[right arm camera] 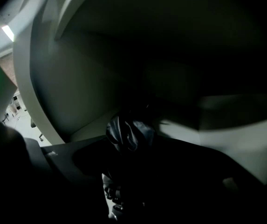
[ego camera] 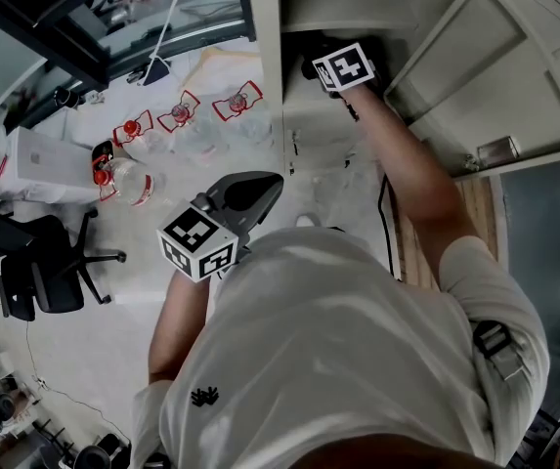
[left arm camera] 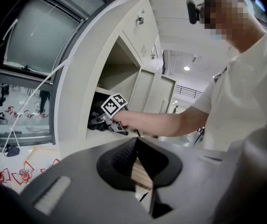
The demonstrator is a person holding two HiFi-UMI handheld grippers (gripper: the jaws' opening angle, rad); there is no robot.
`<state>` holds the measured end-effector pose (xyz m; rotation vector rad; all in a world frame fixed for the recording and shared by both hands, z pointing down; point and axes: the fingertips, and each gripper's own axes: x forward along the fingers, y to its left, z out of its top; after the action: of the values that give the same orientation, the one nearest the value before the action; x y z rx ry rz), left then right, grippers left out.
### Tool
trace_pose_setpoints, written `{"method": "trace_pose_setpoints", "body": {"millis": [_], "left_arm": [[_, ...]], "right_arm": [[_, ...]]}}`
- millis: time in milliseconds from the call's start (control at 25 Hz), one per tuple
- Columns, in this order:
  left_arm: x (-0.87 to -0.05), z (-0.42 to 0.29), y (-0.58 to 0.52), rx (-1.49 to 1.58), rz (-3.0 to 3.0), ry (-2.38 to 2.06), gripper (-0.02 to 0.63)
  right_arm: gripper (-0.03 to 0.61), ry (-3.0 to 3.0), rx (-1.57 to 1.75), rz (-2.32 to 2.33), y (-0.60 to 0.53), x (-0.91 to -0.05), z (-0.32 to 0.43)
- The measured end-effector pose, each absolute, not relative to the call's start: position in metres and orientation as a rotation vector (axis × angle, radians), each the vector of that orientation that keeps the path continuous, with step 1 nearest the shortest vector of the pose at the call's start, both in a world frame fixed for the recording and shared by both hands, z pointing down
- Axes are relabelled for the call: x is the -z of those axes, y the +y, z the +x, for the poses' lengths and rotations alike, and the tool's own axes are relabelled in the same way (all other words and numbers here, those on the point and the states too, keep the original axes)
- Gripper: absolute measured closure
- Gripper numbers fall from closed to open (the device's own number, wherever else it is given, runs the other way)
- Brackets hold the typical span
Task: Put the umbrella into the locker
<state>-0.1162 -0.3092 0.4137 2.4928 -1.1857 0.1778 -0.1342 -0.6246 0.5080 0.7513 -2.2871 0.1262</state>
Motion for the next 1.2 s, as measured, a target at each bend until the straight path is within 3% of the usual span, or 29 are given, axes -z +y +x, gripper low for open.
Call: {"method": "trace_pose_setpoints", "body": {"millis": [1000, 1200], "left_arm": [[-0.402, -0.118, -0.200, -0.188, 2.635, -0.959, 0.560], [-0.400, -0.118, -0.175, -0.178, 2.658, -0.917, 0.560]], "right_arm": [[0.325, -2.315, -0.183, 1.013, -0.501, -0.454, -0.066], [0.364, -2.350, -0.239, 1.024, -0.450, -0.451, -0.057]]}}
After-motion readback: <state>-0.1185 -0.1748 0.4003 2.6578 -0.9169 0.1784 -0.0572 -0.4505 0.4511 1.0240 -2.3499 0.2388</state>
